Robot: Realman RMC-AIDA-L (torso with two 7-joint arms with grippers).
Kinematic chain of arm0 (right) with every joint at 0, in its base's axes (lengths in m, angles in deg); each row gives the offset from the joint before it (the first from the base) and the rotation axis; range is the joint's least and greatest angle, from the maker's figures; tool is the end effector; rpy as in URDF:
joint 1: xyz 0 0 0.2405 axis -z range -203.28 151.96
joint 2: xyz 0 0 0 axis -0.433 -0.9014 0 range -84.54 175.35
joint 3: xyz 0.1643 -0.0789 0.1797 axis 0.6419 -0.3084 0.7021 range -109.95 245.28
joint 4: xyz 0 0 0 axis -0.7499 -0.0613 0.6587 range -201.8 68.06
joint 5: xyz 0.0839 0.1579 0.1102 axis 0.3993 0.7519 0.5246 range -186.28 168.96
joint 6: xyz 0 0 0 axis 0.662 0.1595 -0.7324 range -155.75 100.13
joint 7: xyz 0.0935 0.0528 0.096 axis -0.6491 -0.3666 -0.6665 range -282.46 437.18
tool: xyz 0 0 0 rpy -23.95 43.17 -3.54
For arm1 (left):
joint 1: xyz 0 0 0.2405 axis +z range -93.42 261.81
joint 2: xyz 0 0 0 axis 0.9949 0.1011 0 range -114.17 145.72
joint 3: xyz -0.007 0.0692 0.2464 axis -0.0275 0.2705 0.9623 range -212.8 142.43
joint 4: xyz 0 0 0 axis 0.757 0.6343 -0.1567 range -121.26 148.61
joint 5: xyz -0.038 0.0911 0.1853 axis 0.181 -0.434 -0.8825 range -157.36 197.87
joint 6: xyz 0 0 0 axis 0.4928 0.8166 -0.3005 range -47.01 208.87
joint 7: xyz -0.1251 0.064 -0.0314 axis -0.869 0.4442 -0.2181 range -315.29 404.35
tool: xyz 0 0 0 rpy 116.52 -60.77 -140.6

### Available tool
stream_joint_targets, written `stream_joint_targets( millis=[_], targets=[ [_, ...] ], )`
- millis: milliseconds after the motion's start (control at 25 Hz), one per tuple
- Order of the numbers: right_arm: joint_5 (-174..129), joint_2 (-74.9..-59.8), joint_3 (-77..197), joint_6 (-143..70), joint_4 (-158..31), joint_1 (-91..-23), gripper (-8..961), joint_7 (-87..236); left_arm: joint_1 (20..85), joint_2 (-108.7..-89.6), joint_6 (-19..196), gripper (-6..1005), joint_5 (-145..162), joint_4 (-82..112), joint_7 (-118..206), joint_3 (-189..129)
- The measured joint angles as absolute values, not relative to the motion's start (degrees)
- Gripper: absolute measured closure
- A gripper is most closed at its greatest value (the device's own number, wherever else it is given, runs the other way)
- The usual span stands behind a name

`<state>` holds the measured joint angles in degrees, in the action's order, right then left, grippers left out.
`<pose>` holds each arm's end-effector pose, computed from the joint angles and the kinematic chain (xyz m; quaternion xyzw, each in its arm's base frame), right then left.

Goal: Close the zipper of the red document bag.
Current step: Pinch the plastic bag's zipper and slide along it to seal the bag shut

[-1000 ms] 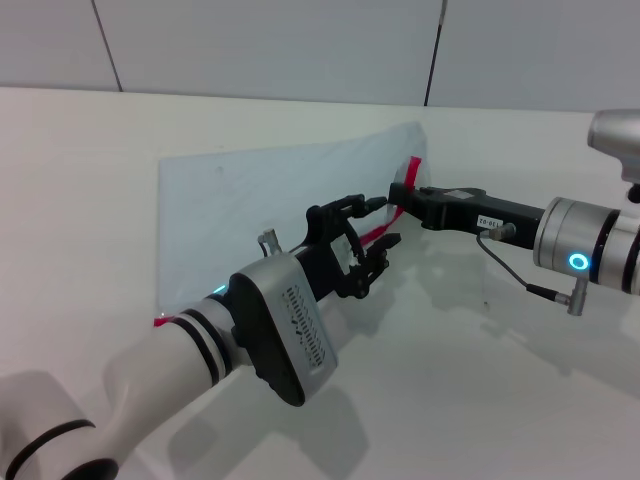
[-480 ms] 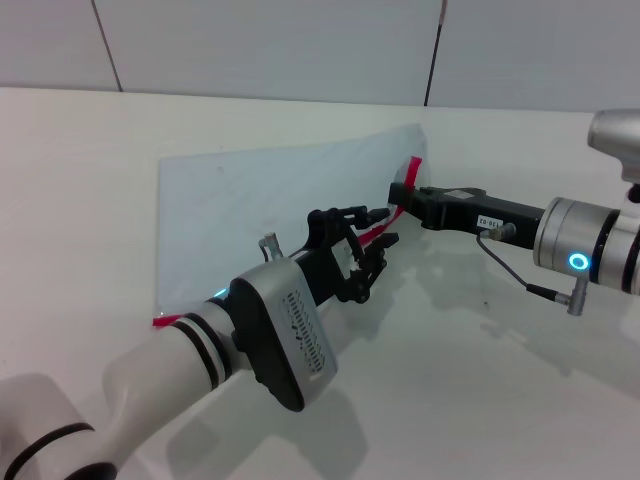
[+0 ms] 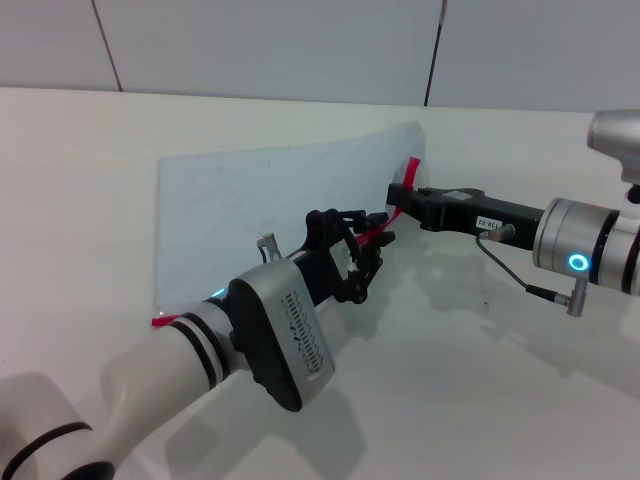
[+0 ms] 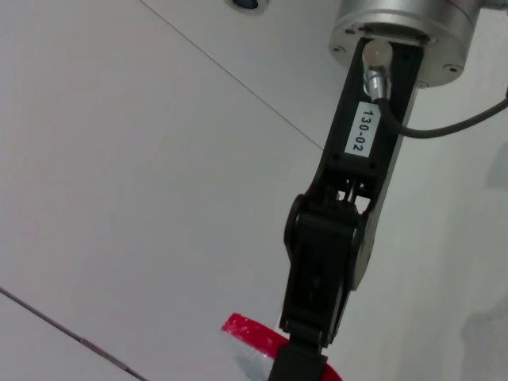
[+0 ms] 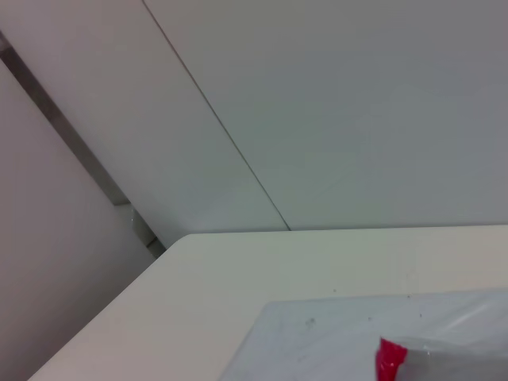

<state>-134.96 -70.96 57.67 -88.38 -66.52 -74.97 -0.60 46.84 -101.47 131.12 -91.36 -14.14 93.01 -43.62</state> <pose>0.2221 0.3917 -0.0778 -0.8562 0.3968 0.2832 0.1710 -0.2206 0.3291 -0.1326 -0.8653 0.2132 -0.0809 0.4463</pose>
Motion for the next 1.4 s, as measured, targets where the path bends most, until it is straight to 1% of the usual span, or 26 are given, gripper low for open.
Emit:
stream_joint_targets(
  millis=[800,1160,1400],
  targets=[
    [-135.0,-70.96,57.5,-88.5,-66.5,-75.0,937,-0.6,46.8,-101.33,131.1,886,-91.3,-14.0,93.0,-43.6],
    [-135.0,-70.98,57.5,-88.4,-66.4,-74.8,936,-0.1,46.9,-101.38,131.1,916,-91.4,-13.9,93.0,-43.6],
    [-134.4,-70.96,58.9,-88.0,-65.6,-73.6,936,0.4,47.3,-101.38,131.1,916,-91.4,-14.0,93.0,-43.6]
  ],
)
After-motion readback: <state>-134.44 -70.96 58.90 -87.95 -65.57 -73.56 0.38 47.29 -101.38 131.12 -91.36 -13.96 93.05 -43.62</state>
